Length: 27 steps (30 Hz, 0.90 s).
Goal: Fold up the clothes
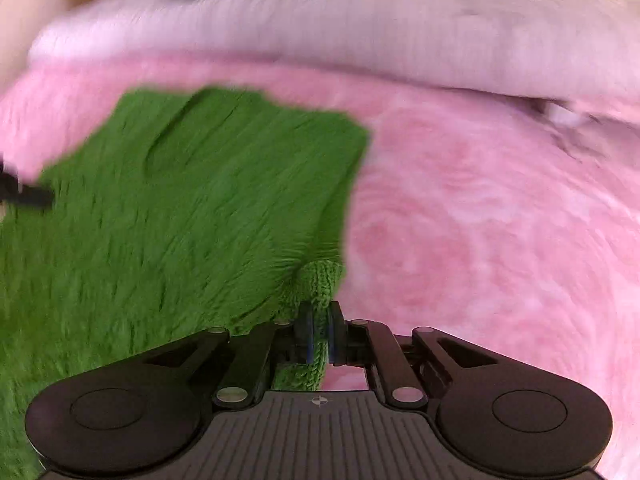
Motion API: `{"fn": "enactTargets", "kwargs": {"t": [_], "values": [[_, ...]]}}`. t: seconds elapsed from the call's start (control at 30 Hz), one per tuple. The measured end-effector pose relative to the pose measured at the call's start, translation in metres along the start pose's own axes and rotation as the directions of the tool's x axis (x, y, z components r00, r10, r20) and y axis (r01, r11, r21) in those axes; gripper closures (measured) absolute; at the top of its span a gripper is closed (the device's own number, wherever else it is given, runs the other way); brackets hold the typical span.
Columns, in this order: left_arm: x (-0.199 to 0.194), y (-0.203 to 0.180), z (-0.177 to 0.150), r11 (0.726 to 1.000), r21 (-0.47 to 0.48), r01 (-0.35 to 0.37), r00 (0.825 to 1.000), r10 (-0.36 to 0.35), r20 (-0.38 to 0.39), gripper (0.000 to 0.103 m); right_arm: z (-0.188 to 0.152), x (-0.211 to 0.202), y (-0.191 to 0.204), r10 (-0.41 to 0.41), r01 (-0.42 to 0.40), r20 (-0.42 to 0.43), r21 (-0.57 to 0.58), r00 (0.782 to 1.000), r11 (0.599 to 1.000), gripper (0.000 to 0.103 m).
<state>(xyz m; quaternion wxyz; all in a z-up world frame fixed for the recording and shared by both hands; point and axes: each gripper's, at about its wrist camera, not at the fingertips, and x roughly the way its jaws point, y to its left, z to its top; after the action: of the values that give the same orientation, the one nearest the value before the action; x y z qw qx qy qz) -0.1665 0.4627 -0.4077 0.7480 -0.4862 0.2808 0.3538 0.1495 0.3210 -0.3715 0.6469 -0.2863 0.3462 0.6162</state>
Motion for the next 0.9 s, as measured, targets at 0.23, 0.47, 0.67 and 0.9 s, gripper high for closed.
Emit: {"fn": "enactTargets", "kwargs": {"t": [0.23,0.47,0.67,0.9], "values": [[0.009,0.002,-0.007,1.0,0.008,-0.019,0.999,0.019,-0.033,0.088,-0.047,-0.016,-0.106,0.032,-0.011,-0.02,0.657,0.999,0.754,0.096],[0.008,-0.002,-0.016,0.999,0.009,-0.032,0.999,0.032,-0.039,0.088,-0.014,-0.014,-0.046,0.099,-0.09,-0.007,0.341,0.995,0.936,0.044],[-0.003,-0.004,-0.021,0.999,0.018,-0.034,0.999,0.035,-0.031,0.088,-0.019,0.003,0.018,-0.062,0.057,-0.074,-0.069,0.995,0.996,0.097],[-0.016,0.002,-0.027,1.0,0.012,-0.028,0.999,0.029,-0.023,0.088,-0.041,-0.021,-0.061,0.06,-0.069,0.036,0.415,0.998,0.907,0.099]]}}
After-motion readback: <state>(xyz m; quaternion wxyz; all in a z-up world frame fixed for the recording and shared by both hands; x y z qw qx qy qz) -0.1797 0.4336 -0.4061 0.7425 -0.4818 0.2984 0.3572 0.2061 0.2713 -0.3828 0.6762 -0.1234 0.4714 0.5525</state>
